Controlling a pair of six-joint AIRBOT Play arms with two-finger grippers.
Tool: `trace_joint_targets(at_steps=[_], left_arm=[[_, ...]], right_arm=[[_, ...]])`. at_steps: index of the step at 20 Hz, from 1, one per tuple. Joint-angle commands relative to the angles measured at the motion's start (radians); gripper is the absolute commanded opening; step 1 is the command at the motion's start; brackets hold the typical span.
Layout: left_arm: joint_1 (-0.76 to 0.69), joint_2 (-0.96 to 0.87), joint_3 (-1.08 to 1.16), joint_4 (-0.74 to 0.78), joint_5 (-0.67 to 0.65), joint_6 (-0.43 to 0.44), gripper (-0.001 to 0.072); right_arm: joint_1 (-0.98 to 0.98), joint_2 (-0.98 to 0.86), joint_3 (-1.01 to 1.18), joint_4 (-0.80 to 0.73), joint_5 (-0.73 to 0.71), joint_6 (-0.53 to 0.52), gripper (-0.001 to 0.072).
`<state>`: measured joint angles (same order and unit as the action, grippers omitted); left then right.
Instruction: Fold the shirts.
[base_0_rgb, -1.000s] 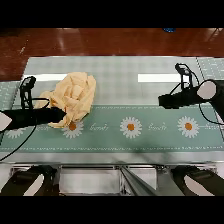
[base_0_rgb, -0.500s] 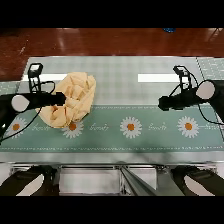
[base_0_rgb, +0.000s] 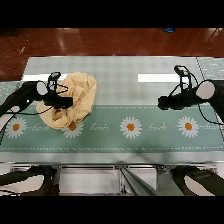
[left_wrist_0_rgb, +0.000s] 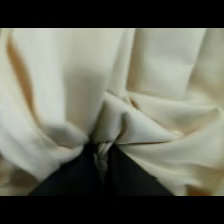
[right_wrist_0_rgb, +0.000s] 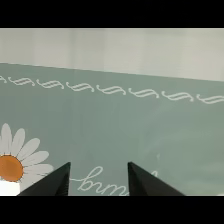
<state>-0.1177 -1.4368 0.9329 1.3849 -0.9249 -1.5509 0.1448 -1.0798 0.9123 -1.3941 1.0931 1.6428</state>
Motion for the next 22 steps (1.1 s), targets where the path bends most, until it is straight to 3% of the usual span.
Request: trace_joint_targets(at_steps=[1,3,12,19,22], left_arm=[[-0.003,-0.048,0.077,-0.075,-0.18,0.055,0.0015],[-0.003,0.008,0.162,-0.106,-0.221,0.098,0.0015],[-0.004,0.385,0.574,-0.393,-0.255,0.146,0.0014],[-0.022,0.456,0.829,-0.603,-0.267,0.18,0.0014],[-0.133,0.461,0.799,-0.631,-0.254,0.207,0.0014]], right_arm=[[0.0,0.015,0.0,0.034,0.028,0.006,0.041],[0.0,0.063,0.0,0.031,0.042,0.013,0.041],[0.0,0.454,0.001,-0.063,0.045,0.117,0.041],[0.0,0.644,0.001,-0.112,0.06,0.152,0.041],[0.0,0.682,0.001,-0.153,0.075,0.164,0.041]])
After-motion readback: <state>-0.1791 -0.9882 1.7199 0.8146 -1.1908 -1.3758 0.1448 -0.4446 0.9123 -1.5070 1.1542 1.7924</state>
